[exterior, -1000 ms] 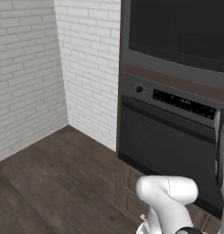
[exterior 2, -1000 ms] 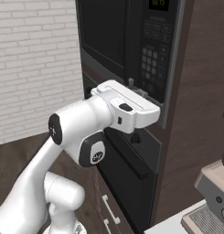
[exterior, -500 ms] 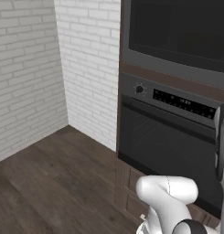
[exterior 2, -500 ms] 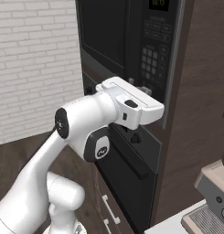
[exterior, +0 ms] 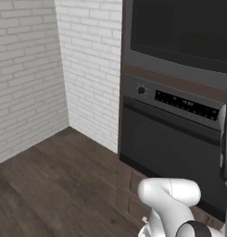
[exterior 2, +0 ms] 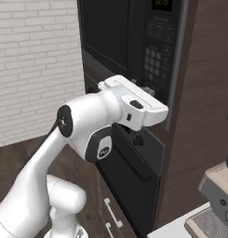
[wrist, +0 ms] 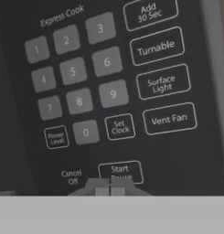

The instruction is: Pick the eggplant from the sink and place it in the bowl. Then pick the bowl and place it in the microwave. Then close the microwave door and press the start button.

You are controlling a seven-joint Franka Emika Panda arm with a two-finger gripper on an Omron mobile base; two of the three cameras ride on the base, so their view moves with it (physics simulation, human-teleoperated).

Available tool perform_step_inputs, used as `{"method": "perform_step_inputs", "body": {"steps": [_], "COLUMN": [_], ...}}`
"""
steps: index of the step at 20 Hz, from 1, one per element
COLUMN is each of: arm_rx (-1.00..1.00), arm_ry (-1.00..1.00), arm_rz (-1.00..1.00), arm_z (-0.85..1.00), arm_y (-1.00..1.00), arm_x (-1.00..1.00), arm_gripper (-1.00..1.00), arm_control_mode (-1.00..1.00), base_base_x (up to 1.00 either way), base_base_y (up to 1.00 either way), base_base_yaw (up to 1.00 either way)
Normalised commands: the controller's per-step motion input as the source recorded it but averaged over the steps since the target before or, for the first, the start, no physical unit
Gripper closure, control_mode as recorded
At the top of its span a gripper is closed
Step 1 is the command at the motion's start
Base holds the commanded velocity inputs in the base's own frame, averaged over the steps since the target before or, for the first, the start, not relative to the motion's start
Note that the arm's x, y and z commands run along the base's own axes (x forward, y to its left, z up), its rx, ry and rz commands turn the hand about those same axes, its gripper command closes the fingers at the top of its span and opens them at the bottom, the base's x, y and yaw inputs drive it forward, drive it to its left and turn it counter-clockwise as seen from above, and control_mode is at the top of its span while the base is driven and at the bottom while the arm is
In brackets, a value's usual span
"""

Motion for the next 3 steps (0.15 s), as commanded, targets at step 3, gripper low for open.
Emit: {"method": "perform_step_inputs", "body": {"steps": [3], "arm_rx": [0.13], "arm_ry": [0.07], "arm_rz": [0.08], "arm_z": [0.00], "arm_y": [-0.43], "arm_x": [0.77], "arm_gripper": [1.00], "arm_control_mode": [-1.00], "base_base_x": [0.00], "base_base_y": [0.00], "base_base_yaw": [0.00]}}
